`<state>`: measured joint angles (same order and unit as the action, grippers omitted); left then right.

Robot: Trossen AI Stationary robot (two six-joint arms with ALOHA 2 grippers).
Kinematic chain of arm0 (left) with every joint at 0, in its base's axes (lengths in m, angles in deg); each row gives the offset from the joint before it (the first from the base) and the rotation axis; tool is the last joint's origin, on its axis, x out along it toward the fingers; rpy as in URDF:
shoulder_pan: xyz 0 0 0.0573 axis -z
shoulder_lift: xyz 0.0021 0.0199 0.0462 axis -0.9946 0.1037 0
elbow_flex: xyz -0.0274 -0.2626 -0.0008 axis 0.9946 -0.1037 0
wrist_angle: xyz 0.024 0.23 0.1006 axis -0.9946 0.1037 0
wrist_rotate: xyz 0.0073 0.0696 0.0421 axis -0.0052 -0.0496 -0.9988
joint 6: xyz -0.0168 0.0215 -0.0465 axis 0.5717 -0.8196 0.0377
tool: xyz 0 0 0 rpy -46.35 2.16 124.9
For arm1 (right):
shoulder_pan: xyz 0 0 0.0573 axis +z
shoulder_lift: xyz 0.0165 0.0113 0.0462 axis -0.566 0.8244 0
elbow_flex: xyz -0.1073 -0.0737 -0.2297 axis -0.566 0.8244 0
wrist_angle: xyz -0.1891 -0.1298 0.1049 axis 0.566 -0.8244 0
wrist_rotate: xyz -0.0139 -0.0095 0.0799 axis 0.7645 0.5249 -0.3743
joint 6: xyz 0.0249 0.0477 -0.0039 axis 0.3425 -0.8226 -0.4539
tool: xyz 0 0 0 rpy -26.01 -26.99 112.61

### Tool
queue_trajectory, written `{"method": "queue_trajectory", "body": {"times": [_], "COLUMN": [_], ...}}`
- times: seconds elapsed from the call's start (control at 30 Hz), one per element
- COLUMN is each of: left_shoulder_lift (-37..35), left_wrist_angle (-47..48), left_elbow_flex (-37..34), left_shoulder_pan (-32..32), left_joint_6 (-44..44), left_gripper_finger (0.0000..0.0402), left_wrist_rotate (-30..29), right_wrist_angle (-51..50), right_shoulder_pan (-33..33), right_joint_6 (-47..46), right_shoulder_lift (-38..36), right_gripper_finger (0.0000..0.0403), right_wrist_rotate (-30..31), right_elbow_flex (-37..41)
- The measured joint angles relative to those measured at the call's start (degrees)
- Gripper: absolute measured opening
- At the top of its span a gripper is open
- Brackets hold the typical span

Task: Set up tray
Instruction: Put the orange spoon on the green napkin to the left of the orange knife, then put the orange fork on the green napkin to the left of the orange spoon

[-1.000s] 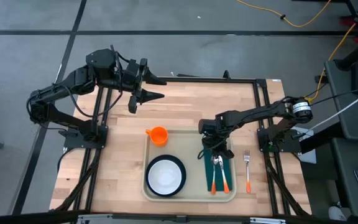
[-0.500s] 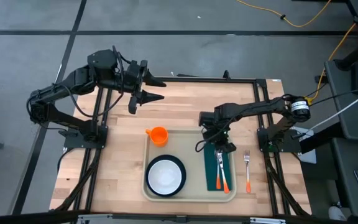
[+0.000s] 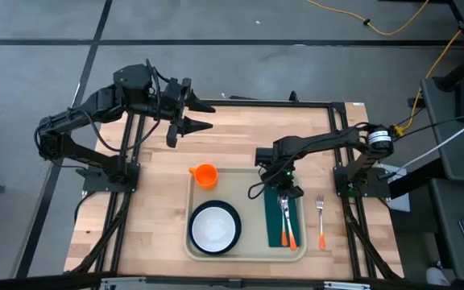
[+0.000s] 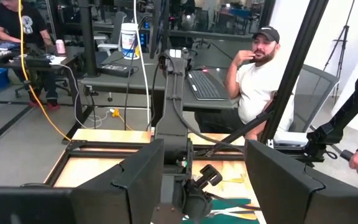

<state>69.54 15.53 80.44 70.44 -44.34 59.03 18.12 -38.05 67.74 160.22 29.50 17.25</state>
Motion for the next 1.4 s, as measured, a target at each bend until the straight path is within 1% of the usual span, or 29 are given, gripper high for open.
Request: {"method": "queue_trajectory", "body": {"times": [0.2,0.53,0.8,1.4], "left_shoulder_lift": [0.0,0.0,0.0,0.0], "left_wrist_angle": [0.0,0.0,0.0,0.0], "left_elbow_flex": [0.0,0.0,0.0,0.0], "left_shoulder_pan": [0.0,0.0,0.0,0.0], "left_joint_6": [0.0,0.1,0.5,0.5], "left_gripper_finger": [0.0216,0.0216,0.0216,0.0216], "left_wrist_rotate": [0.0,-0.1,-0.1,-0.2], "right_wrist_angle": [0.8,1.2,1.4,1.2], "right_shoulder_pan": [0.0,-0.8,-2.6,-2.6], "right_joint_6": [0.2,0.2,-0.9,0.0], "right_shoulder_lift": [1.8,2.2,2.2,2.2], "right_gripper_finger": [0.0006,0.0006,0.0033,0.004], "right_wrist_rotate": [-0.8,-0.7,0.7,0.1], "right_elbow_flex": [0.0,0.0,0.0,0.0]}}
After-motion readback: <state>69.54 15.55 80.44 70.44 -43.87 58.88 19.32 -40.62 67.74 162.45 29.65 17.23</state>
